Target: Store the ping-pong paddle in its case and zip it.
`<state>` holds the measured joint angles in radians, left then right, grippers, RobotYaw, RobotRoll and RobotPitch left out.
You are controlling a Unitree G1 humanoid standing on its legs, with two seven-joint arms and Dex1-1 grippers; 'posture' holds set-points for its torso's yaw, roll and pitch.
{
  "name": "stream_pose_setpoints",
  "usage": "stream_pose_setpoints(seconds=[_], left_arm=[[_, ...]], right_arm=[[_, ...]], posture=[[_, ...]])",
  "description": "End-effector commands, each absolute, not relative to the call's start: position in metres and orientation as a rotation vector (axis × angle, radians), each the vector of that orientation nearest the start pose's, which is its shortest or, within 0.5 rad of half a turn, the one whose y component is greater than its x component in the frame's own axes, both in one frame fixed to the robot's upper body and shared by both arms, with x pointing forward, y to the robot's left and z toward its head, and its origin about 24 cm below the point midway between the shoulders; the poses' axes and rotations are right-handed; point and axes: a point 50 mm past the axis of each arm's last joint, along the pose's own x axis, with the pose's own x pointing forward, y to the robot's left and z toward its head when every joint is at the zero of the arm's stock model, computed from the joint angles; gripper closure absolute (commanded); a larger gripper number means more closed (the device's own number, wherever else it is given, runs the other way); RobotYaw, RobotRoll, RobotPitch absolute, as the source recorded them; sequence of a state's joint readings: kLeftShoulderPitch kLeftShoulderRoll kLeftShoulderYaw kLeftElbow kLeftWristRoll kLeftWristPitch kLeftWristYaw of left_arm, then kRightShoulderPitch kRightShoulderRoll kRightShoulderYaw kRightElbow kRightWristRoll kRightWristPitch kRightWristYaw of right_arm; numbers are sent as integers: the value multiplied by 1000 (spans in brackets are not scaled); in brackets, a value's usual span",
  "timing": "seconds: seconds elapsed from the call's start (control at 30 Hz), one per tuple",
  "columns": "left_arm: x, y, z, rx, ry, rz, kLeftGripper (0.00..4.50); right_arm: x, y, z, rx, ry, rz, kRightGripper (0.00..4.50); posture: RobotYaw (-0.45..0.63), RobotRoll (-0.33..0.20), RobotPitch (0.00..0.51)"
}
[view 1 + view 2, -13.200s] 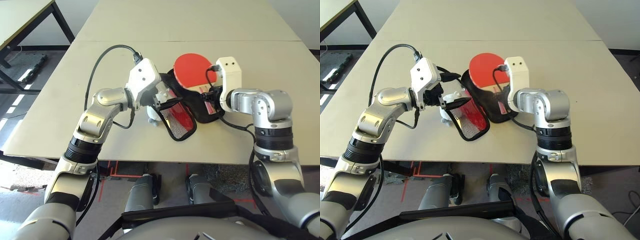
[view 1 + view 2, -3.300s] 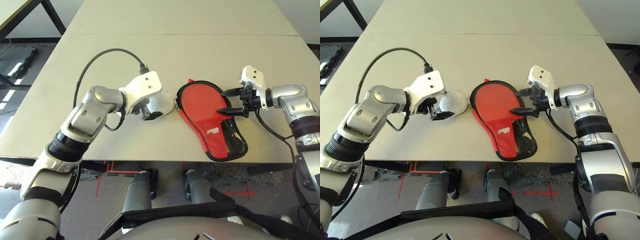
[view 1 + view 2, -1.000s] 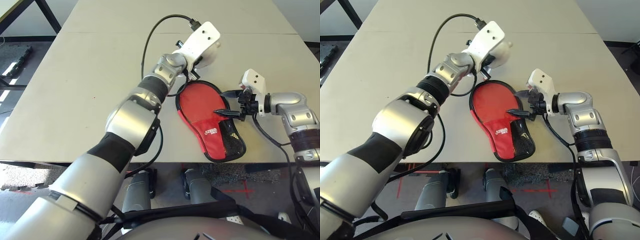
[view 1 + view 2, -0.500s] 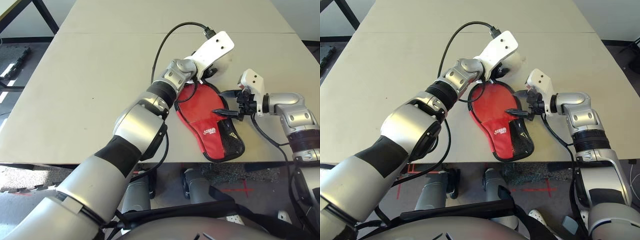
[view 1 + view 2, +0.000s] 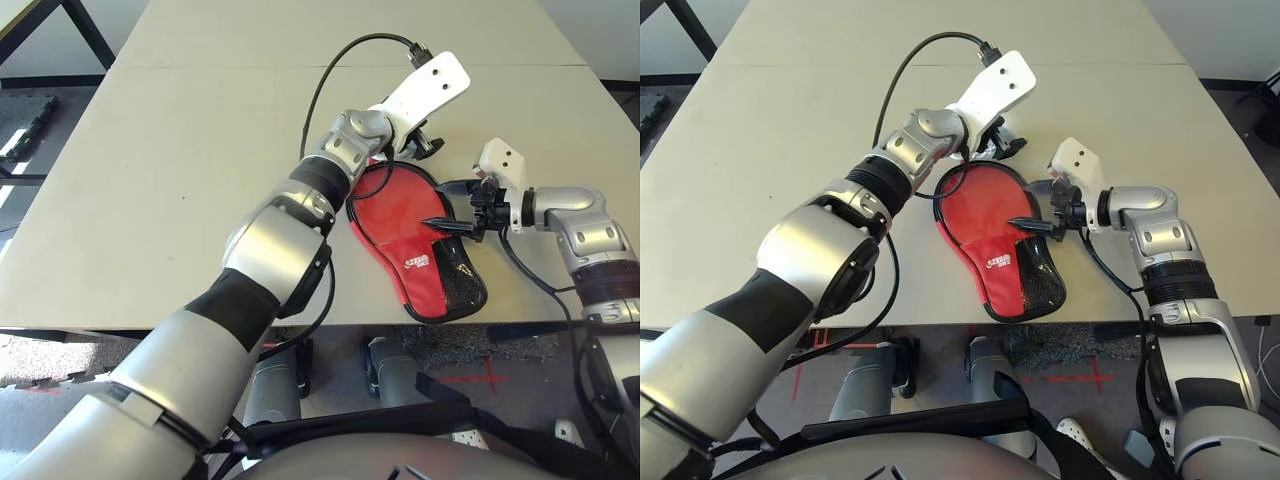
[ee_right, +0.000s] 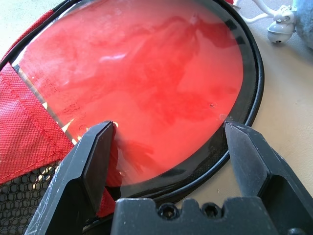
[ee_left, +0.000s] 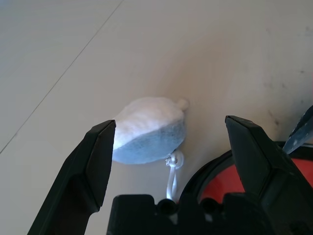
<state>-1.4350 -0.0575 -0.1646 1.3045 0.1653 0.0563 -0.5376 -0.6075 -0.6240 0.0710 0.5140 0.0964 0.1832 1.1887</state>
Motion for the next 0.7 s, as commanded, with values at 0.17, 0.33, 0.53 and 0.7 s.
stream_pose_setpoints(seconds=[0.17, 0.33, 0.53, 0.7], left_arm=[[401, 7, 207, 657, 65, -963, 12], [401, 25, 199, 686, 86, -1025, 12], [389, 54, 183, 695, 109, -1155, 12], [373, 70, 169, 659, 118, -1217, 12]], right_arm=[[322, -224, 78, -372, 511, 1026, 0], [324, -223, 79, -372, 500, 1019, 0], [326, -225, 80, -373, 490, 1001, 0], [326, -226, 80, -373, 488, 993, 0]], posture=[[-125, 0, 212], [-124, 0, 207], [-128, 0, 199], [-123, 0, 196]])
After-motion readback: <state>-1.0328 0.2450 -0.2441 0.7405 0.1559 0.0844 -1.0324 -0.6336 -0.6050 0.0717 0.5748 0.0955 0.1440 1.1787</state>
